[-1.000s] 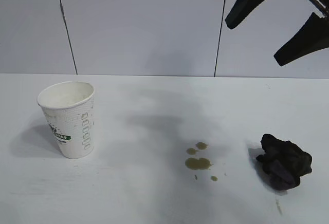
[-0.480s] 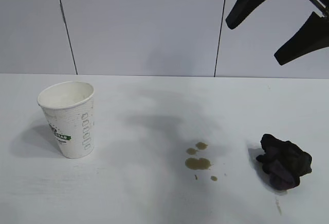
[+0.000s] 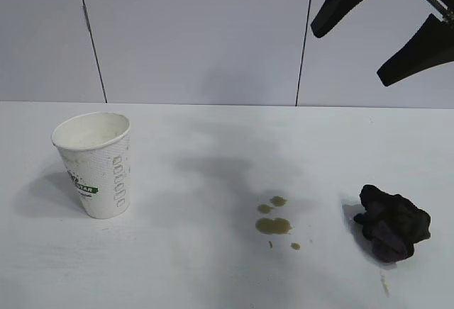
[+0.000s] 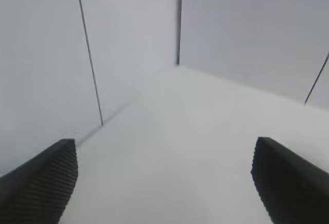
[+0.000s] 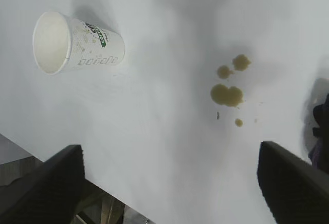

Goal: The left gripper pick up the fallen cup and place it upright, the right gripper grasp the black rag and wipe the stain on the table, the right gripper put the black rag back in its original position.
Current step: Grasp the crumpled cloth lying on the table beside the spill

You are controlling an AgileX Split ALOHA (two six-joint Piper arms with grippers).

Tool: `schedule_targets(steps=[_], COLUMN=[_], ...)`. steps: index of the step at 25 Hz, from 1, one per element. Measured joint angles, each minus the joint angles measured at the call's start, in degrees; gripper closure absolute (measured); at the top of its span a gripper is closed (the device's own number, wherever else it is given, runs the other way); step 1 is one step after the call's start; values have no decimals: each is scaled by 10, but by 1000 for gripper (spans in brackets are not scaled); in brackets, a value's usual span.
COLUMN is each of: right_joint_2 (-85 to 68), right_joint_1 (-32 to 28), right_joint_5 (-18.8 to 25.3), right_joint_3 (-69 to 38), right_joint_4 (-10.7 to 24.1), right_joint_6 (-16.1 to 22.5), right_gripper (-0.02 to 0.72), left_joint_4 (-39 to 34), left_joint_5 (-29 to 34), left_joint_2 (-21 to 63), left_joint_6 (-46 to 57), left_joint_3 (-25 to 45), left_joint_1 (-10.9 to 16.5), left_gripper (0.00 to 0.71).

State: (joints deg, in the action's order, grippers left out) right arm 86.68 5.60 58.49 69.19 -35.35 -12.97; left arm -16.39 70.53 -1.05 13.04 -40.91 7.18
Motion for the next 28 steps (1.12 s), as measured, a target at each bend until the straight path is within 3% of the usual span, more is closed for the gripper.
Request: schedule_targets(steps=[5, 12, 18, 28], right_joint_2=[0, 0, 6, 127], right_joint_1=[0, 0, 0, 0], right_joint_5=[0, 17, 34, 22], right_joint_3=[0, 0, 0, 0], right_joint_4=[0, 17, 95, 187], right_joint_6=[0, -26, -62, -57], right_gripper=[71, 71, 71, 71], left_joint_4=[47, 92, 102, 102], left_joint_5=[-2, -44, -50, -58], left_joint_2=[-2, -2, -2, -2], left_joint_6=[0, -25, -68, -74], left_joint_3=[101, 127, 130, 131], left_joint_1=[-29, -69, -87, -87], left_gripper=[46, 46, 46, 46])
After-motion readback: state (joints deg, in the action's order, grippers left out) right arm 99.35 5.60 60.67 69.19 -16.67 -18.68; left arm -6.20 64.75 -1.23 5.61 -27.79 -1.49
